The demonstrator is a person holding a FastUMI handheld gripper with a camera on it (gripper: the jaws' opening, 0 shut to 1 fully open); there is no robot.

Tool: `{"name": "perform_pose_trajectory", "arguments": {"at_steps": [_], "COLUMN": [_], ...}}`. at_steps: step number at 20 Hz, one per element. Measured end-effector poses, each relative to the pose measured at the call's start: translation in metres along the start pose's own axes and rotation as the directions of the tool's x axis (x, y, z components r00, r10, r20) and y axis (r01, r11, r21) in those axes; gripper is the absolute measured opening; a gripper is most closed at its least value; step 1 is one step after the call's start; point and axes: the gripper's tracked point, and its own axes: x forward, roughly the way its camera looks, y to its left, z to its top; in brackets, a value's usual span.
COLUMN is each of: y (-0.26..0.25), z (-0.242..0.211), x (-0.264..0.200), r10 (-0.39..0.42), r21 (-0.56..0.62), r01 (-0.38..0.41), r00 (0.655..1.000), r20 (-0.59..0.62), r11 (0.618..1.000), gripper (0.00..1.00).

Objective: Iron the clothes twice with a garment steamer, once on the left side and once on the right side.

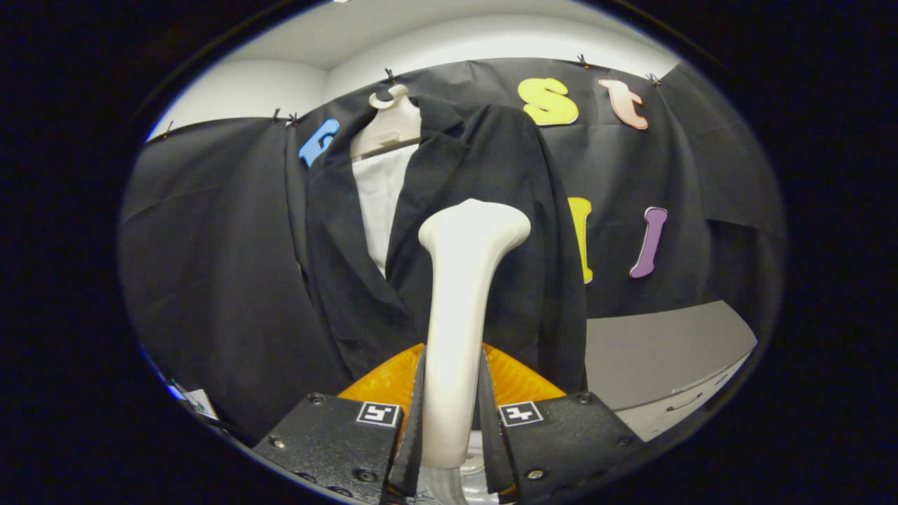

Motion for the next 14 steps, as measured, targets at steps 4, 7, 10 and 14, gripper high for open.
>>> {"name": "perform_pose_trajectory", "arguments": {"at_steps": [4,7,10,14], "y": [0.005,0.007,0.007,0.002], "z": [-0.033,-0.055,-0.076,-0.102], "x": [0.001,0.003,0.005,0.004], "r10": [0.005,0.004,0.0,-0.012], "r21": [-0.02,-0.032,-0.032,-0.034], "r01": [-0.007,-0.007,-0.004,0.005], "r00": [0.998,0.995,0.99,0.983], "r20": [-0.061,-0.103,-0.139,-0.185], "r11": [1.0,0.999,0.999,0.999], "gripper": [0.38,0.38,0.38,0.38]}}
